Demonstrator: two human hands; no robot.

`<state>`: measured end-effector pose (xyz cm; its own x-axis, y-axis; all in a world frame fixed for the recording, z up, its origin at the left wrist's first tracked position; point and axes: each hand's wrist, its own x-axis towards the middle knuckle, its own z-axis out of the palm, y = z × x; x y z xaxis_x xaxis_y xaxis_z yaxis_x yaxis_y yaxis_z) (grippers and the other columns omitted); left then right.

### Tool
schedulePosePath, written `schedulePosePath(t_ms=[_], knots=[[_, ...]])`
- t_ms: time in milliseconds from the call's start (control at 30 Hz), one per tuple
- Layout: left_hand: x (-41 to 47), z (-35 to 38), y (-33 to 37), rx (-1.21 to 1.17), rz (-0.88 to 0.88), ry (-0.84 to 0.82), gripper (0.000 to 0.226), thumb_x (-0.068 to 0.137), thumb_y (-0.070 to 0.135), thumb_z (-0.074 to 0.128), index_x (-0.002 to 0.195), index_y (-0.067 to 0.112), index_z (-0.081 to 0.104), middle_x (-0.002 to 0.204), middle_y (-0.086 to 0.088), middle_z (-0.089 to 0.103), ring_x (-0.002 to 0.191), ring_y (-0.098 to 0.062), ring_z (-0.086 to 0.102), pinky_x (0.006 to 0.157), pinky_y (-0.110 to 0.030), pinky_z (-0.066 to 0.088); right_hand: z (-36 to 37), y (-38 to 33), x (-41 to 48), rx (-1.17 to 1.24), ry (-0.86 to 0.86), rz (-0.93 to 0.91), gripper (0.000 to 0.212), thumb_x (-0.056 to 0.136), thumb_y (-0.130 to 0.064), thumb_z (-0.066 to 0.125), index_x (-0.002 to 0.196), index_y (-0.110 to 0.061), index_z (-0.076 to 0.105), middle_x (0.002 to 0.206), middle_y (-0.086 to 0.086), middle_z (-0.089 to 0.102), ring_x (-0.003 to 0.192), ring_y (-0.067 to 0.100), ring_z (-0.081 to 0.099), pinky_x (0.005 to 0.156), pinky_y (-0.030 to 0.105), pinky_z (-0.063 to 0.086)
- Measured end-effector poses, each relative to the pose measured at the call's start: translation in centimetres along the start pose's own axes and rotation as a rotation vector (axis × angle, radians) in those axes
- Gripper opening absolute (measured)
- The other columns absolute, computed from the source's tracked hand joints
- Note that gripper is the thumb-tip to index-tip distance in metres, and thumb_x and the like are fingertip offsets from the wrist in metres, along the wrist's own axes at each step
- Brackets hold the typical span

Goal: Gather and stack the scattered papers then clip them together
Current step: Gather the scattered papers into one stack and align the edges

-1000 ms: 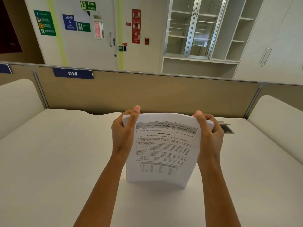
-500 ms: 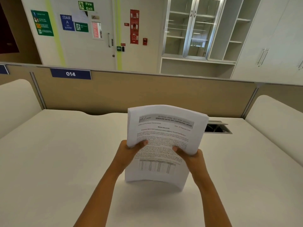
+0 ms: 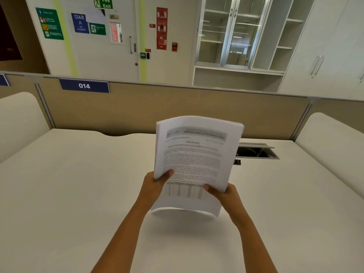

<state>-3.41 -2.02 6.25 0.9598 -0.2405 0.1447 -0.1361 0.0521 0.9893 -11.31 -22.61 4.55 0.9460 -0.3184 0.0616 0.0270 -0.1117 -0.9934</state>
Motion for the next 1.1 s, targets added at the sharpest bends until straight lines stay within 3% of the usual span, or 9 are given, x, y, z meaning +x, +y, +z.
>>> schedulePosePath(t_ms=[100, 233, 300, 433, 567, 700, 867, 1000, 1100], knots=[[-0.1, 0.1, 0.4, -0.148, -0.021, 0.138, 0.008, 0.088, 0.022, 0.059, 0.091, 0.029, 0.062, 0.088, 0.004, 0.068, 0.082, -0.017, 0.065, 0.062, -0.021, 0.054, -0.5, 0.1, -0.1, 0.051, 0.037, 0.013, 0.021, 0.079, -0.019, 0.071, 0.099, -0.022, 0.069, 0.091, -0.003, 0.075, 0.090, 0.019, 0.070, 0.067, 0.021, 0.056], [-0.6, 1.3, 0.2, -0.467, -0.052, 0.154, 0.030, 0.086, 0.020, 0.060, 0.116, 0.028, 0.059, 0.110, 0.001, 0.069, 0.100, -0.018, 0.066, 0.084, -0.037, 0.054, 0.4, 0.3, 0.0, 0.417, 0.121, 0.016, 0.050, 0.066, -0.029, 0.075, 0.112, -0.016, 0.061, 0.102, 0.002, 0.073, 0.091, 0.019, 0.071, 0.070, 0.027, 0.058], [-1.0, 3.0, -0.4, -0.582, -0.095, 0.191, 0.034, 0.087, 0.018, 0.061, 0.120, 0.025, 0.057, 0.113, 0.000, 0.069, 0.104, -0.019, 0.065, 0.088, -0.039, 0.052, 1.8, 0.3, -0.1, 0.521, 0.105, 0.028, 0.049, 0.068, -0.027, 0.074, 0.114, -0.017, 0.061, 0.105, 0.000, 0.073, 0.095, 0.019, 0.070, 0.073, 0.031, 0.058], [-1.8, 5.6, -2.0, -0.613, -0.204, 0.283, 0.037, 0.086, 0.018, 0.062, 0.123, 0.021, 0.054, 0.111, 0.000, 0.067, 0.101, -0.020, 0.065, 0.086, -0.038, 0.054, 4.0, 0.9, -0.6, 0.540, 0.094, 0.083, 0.037, 0.077, -0.005, 0.070, 0.113, -0.015, 0.063, 0.108, 0.004, 0.072, 0.098, 0.024, 0.069, 0.084, 0.043, 0.056], [-0.9, 2.9, -4.0, -0.594, -0.257, 0.401, 0.042, 0.087, 0.008, 0.060, 0.127, 0.015, 0.050, 0.114, -0.004, 0.064, 0.098, -0.021, 0.064, 0.082, -0.035, 0.055, 1.4, 2.7, -0.4, 0.329, 0.137, 0.162, 0.038, 0.072, -0.006, 0.076, 0.108, -0.008, 0.066, 0.097, 0.005, 0.075, 0.087, 0.025, 0.072, 0.072, 0.038, 0.060], [0.1, -1.4, -6.8, -0.343, -0.345, 0.585, 0.056, 0.085, 0.002, 0.062, 0.136, 0.013, 0.040, 0.135, -0.016, 0.050, 0.115, -0.033, 0.053, 0.092, -0.036, 0.046, -1.4, 4.4, -0.3, 0.088, 0.057, 0.278, 0.053, 0.060, -0.019, 0.083, 0.109, -0.008, 0.065, 0.101, 0.010, 0.074, 0.084, 0.026, 0.073, 0.071, 0.039, 0.060], [-1.2, -3.1, -7.6, 0.018, -0.368, 0.474, 0.058, 0.083, 0.002, 0.064, 0.136, 0.016, 0.044, 0.138, -0.014, 0.046, 0.117, -0.032, 0.051, 0.087, -0.035, 0.046, -1.8, 6.0, 0.5, -0.140, 0.094, 0.341, 0.079, 0.053, -0.036, 0.088, 0.118, -0.014, 0.049, 0.111, 0.002, 0.067, 0.094, 0.025, 0.068, 0.082, 0.043, 0.057], [-1.0, -4.3, -7.1, 0.262, -0.358, 0.315, 0.055, 0.081, 0.008, 0.068, 0.132, 0.005, 0.049, 0.134, -0.016, 0.053, 0.117, -0.031, 0.054, 0.098, -0.037, 0.046, -1.7, 5.3, 0.7, -0.226, 0.297, 0.381, 0.068, 0.076, -0.017, 0.075, 0.128, -0.010, 0.032, 0.104, 0.007, 0.056, 0.094, 0.028, 0.059, 0.083, 0.038, 0.049], [-0.8, -4.7, -6.6, 0.440, -0.358, 0.260, 0.050, 0.083, 0.013, 0.066, 0.130, 0.002, 0.051, 0.130, -0.019, 0.056, 0.113, -0.032, 0.057, 0.097, -0.038, 0.047, -1.8, 5.4, 0.8, -0.278, 0.332, 0.388, 0.057, 0.085, -0.017, 0.064, 0.133, -0.007, 0.036, 0.124, 0.015, 0.058, 0.107, 0.033, 0.058, 0.092, 0.040, 0.046]])
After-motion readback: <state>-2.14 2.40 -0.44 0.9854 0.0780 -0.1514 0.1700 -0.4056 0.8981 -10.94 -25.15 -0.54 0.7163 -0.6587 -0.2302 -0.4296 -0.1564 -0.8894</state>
